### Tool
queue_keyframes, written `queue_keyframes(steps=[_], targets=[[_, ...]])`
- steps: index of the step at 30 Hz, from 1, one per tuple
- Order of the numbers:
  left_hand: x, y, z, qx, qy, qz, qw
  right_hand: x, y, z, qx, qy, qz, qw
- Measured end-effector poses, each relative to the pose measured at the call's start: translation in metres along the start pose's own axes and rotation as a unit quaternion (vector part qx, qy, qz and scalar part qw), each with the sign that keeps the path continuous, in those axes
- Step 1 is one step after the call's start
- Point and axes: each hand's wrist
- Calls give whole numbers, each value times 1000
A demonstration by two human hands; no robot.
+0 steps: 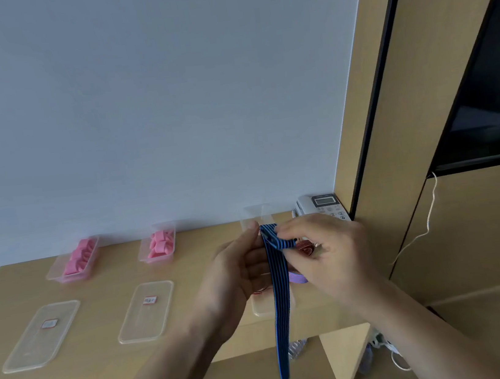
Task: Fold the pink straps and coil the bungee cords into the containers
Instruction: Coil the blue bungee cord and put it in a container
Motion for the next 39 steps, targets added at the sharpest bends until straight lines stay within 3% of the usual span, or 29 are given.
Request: queue_keyframes(steps=[8,14,17,19,22,25,34,39], targets=[[0,6,9,31,-48,-6,998,-18,-7,9,21,32,-66,997],[-2,8,8,67,-60,31,996,-15,-3,0,1,15,-106,994],[-4,8,8,84,-66,43,993,-6,-1,-7,53,-26,-52,997],[-5,7,7,102,-71,45,991,2,-2,-10,60,-100,-39,992],[-7,6,6,123,-77,43,988,11,-3,-7,100,-241,-165,951],[-10,6,5,114,-73,31,990,16,0,-1,138,-277,-232,922],[-16,5,-9,83,-33,-14,996,19,4,1,142,-262,-183,937],[-18,8,-16,103,-19,3,995,17,4,3,139,-273,-144,941]])
Point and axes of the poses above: each hand's wrist, its own x-axis towards the middle knuckle, its own y-axis out of the back of the hand, z = x × y, and after that the axes turned 5 degrees about x, right-handed
